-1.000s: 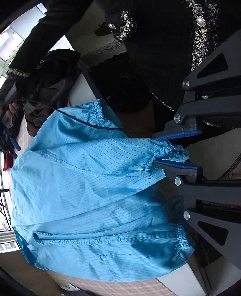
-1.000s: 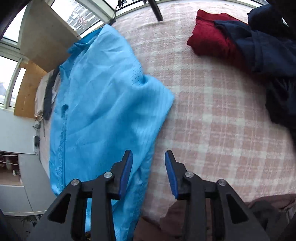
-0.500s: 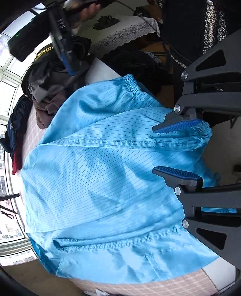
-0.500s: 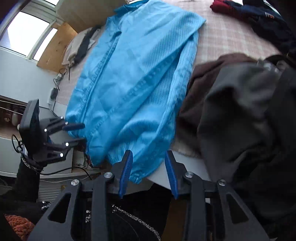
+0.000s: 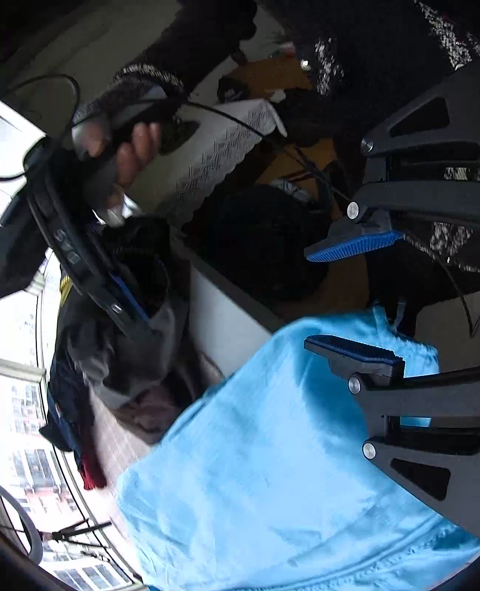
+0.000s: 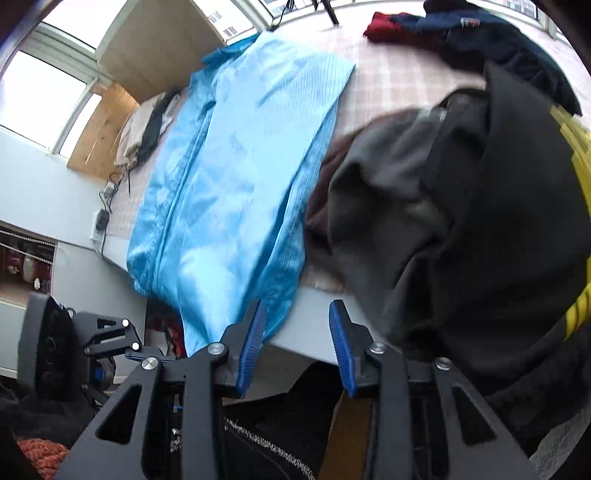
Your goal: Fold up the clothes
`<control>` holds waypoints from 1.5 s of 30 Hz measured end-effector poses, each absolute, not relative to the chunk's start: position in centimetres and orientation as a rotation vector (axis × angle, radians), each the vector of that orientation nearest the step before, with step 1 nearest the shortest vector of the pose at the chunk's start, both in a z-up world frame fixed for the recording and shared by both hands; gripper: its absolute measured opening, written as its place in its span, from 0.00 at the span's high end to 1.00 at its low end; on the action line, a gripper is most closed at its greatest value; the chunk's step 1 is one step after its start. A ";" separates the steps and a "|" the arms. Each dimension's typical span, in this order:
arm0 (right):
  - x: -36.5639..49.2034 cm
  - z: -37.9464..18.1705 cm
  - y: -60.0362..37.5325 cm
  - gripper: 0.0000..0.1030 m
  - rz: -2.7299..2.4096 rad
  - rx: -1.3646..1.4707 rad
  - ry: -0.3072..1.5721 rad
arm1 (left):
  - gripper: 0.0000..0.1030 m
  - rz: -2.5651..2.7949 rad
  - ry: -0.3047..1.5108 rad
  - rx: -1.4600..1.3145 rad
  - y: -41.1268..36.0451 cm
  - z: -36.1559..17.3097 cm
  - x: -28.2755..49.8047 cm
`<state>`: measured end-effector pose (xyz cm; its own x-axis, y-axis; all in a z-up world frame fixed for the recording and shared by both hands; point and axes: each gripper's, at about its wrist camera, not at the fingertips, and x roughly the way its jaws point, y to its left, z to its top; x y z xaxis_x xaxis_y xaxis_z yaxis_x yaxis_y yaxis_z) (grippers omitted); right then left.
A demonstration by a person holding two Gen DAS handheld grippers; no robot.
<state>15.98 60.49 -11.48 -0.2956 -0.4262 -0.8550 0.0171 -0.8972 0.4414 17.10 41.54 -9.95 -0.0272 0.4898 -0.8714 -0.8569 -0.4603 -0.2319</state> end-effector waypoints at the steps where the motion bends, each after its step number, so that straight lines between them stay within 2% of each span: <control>1: 14.9 -10.3 61.0 0.65 -2.300 1.629 -0.502 | 0.60 1.744 0.473 -1.236 41.8 -10.4 16.3; 6: 5.8 -9.3 62.5 0.65 -2.380 1.553 -0.458 | 0.58 1.859 0.624 -1.283 45.5 -13.6 14.4; 10: -2.5 -12.5 63.9 0.65 -2.357 1.609 -0.478 | 0.57 1.877 0.655 -1.345 48.4 -15.9 13.3; 13: -7.6 -15.4 64.2 0.60 -2.320 1.653 -0.493 | 0.57 1.885 0.693 -1.401 49.3 -17.2 12.3; 14: -9.1 -16.3 64.1 0.60 -2.315 1.668 -0.484 | 0.62 1.883 0.676 -1.426 49.2 -17.5 11.8; 15: -10.3 -17.2 64.1 0.60 -2.310 1.679 -0.482 | 0.72 1.881 0.644 -1.441 49.1 -17.6 11.4; 18: -13.4 -19.6 64.3 0.60 -2.259 1.692 -0.534 | 0.86 1.860 0.582 -1.472 48.4 -17.5 10.3; 21: -15.4 -21.4 64.4 0.56 -2.189 1.663 -0.613 | 0.93 1.843 0.500 -1.498 47.4 -17.4 9.4; 22: -15.6 -21.6 64.4 0.46 -2.176 1.636 -0.633 | 0.94 1.840 0.474 -1.507 47.0 -17.5 9.0; 23: -15.7 -21.5 64.3 0.43 -2.168 1.604 -0.649 | 0.95 1.841 0.446 -1.515 46.6 -17.5 8.4; 25: -15.7 -21.4 64.2 0.43 -2.150 1.541 -0.678 | 0.95 1.836 0.396 -1.527 45.9 -17.3 8.1; 26: -15.6 -21.2 63.9 0.45 -2.156 1.521 -0.661 | 0.96 1.835 0.379 -1.528 45.7 -17.2 8.1; 27: -15.5 -21.1 63.6 0.71 -2.150 1.522 -0.631 | 0.96 1.833 0.363 -1.530 45.6 -17.1 8.1; 28: -15.3 -20.9 63.3 0.91 -2.132 1.529 -0.626 | 0.96 1.832 0.345 -1.530 45.4 -16.9 8.0; 35: -14.4 -15.9 64.6 0.92 -2.288 1.462 -0.503 | 0.97 1.830 0.256 -1.463 45.6 -14.4 8.3; 39: -15.5 -18.4 64.0 0.86 -2.212 1.632 -0.483 | 0.98 1.826 0.240 -1.489 45.7 -15.5 8.1; 41: -15.4 -18.9 64.1 0.74 -2.184 1.650 -0.513 | 0.98 1.825 0.223 -1.488 45.4 -15.5 8.4; 43: -14.9 -18.7 64.8 0.55 -2.186 1.610 -0.577 | 0.98 1.823 0.190 -1.488 45.1 -15.2 8.9; 45: -14.7 -19.0 65.5 0.51 -2.165 1.591 -0.654 | 0.98 1.815 0.118 -1.493 44.5 -15.0 8.8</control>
<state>-14.73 65.53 -18.97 -0.2910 -0.5508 -0.7822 0.0255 -0.8218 0.5692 8.82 44.53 -15.03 -0.0186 0.4925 -0.8701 -0.6011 -0.7009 -0.3839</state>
